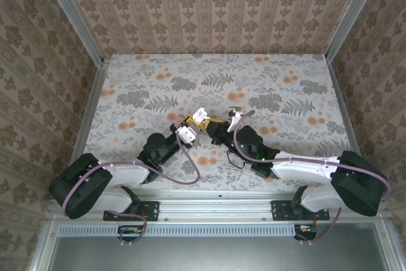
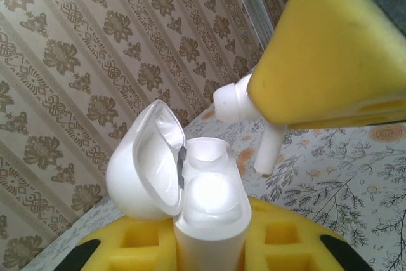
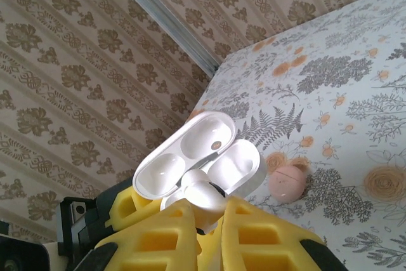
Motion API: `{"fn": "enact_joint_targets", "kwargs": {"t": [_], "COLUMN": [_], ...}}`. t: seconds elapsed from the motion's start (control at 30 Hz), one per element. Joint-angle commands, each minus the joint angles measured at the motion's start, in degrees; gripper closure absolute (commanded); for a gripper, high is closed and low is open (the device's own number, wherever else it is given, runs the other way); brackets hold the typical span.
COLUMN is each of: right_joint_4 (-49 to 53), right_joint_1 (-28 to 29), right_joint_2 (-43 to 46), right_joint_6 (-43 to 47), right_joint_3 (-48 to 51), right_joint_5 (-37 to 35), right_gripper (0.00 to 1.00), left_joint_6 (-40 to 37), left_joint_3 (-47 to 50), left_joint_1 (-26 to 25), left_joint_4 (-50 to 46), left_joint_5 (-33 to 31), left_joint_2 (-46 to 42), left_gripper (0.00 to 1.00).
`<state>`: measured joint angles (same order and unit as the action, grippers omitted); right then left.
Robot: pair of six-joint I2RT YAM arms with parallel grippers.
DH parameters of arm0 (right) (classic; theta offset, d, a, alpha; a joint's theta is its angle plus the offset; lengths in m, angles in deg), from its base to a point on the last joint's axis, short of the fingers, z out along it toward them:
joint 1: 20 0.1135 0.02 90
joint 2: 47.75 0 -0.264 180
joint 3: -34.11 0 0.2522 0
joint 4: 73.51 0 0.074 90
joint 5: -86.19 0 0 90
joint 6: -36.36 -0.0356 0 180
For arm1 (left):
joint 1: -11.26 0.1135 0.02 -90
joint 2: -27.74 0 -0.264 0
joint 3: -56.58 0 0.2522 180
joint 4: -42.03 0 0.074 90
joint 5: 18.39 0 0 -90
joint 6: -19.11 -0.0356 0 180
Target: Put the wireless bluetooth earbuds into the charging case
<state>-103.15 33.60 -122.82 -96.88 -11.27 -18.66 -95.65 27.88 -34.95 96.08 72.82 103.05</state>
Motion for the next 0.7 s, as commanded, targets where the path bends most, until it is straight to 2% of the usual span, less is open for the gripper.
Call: {"fn": "enact_joint_targets", "kwargs": {"t": [0.0, 0.67], "right_joint_4": [-4.25, -8.8], "right_joint_1": [0.75, 1.84], "right_joint_2": [-1.36, -7.01], "right_joint_6": [-1.72, -4.91], "right_joint_3": [-2.21, -3.67], "right_joint_5": [-0.71, -0.08], "right_gripper": [0.88, 0.89], "left_joint_6": [-1.16, -1.52], "left_joint_3": [0.52, 0.95], "left_joint_1": [-0.54, -0.36], "left_joint_4": [2.52, 1.34], "left_joint_5": [-0.77, -1.48], "left_joint_2": [-1.08, -2.95], "left_gripper": [1.0, 1.0]}}
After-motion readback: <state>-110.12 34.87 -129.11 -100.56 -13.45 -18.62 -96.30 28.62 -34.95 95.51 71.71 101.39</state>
